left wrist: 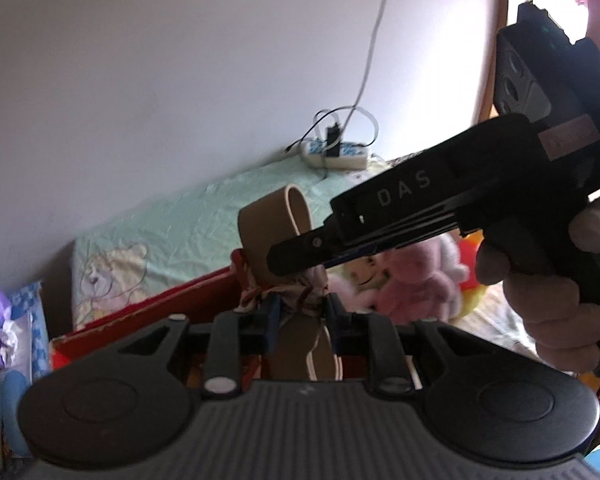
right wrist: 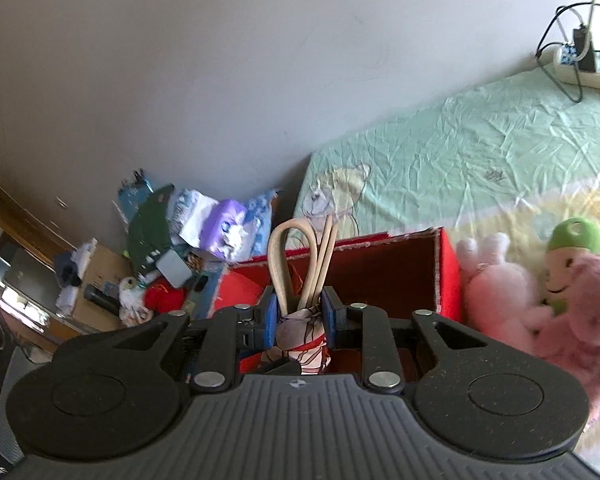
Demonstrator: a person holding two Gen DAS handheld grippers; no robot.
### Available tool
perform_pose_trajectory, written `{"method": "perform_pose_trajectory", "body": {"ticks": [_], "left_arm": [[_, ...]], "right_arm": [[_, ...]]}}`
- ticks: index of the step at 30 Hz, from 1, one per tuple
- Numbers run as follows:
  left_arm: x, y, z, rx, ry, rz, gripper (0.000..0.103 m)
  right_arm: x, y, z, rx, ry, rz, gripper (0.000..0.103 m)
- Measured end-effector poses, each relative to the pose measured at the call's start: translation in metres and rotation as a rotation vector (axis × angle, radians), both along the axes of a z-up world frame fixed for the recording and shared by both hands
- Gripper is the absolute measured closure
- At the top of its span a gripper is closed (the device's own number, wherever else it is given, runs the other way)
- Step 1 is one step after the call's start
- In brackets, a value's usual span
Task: Organize objects
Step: 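Lift the shoe and carry it with the right gripper over the box, then lower the shoe into the box beside the gourd and open the right gripper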
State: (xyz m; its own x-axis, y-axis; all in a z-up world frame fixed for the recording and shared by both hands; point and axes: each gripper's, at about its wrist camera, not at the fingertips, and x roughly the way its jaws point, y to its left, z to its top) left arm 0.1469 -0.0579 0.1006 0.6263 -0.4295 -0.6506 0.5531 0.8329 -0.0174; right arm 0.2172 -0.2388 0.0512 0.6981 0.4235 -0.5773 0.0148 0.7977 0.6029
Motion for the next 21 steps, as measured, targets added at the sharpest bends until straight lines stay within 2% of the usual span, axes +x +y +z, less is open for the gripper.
{"method": "perform_pose_trajectory", "body": {"ticks": [7,15,21], "left_arm": [[0.031,0.034,-0.040,0.003,0.117,0.026,0.082],[0.047,0.044,-0.081,0.031,0.236,0.022,0.082],[0.059,0.047,-0.098,0.045,0.310,0.033,0.082]], "right_arm": [[0.034,0.031,-0.037,-0.086,0.125,0.037,0.078],[0.059,0.053,-0.075,-0.175,0.260,0.085,0.078],[0.072,0.063,-0.092,-0.223,0.325,0.124,0.078]]}}
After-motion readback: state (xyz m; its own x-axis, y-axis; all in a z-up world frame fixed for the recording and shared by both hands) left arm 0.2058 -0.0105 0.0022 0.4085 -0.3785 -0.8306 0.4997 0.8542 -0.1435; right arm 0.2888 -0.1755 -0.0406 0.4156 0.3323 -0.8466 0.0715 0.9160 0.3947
